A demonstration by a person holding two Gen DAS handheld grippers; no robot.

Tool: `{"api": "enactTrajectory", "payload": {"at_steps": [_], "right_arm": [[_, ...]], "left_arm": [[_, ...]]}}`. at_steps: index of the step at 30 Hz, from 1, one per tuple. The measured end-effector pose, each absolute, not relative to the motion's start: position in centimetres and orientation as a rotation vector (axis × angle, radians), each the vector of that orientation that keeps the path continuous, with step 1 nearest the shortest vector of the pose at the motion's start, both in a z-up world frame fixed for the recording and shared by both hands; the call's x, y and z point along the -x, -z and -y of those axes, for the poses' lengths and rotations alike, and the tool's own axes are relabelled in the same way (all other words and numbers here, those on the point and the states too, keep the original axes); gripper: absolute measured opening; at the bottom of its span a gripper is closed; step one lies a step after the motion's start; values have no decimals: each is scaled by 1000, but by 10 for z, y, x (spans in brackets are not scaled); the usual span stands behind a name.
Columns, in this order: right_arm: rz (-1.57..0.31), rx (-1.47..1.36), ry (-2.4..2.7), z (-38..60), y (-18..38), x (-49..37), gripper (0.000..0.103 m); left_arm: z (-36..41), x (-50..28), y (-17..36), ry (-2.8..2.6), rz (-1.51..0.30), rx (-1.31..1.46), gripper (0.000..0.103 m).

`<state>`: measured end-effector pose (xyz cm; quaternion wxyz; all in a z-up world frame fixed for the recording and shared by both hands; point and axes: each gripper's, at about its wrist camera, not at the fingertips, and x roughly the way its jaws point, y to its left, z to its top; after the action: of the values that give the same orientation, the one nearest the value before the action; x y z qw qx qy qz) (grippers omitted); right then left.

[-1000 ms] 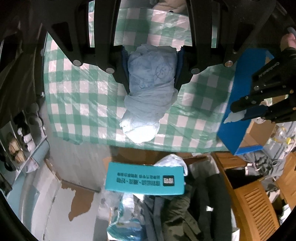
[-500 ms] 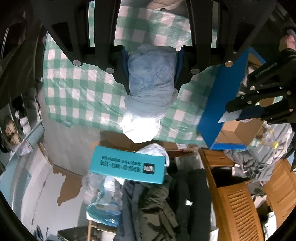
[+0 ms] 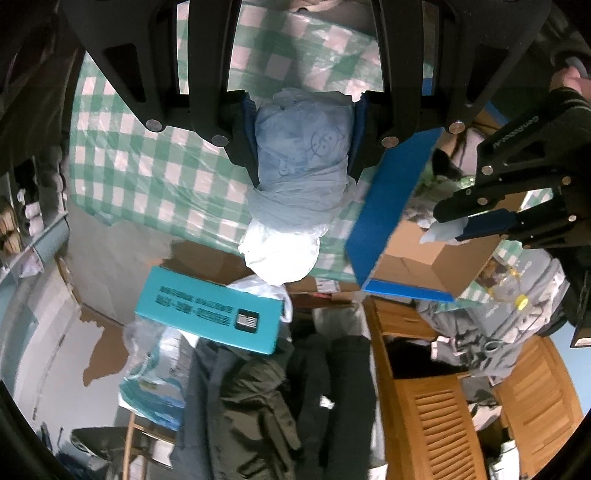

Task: Organize soft objects
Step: 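Carry the white item in the left tool and blue cloth in the right tool over the box, then open the left tool to drop the white item while the right tool releases the blue cloth into the box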

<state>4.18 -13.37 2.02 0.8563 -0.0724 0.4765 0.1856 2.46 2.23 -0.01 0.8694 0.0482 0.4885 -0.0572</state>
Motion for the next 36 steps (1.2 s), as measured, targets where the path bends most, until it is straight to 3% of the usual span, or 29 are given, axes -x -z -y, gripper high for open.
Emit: {"api": "enactTrajectory", "payload": {"at_steps": [36], "right_arm": [[-1089, 229, -624, -6, 15, -55, 39]], "left_arm": [[-136, -20, 45, -61, -1131, 39, 22]]}}
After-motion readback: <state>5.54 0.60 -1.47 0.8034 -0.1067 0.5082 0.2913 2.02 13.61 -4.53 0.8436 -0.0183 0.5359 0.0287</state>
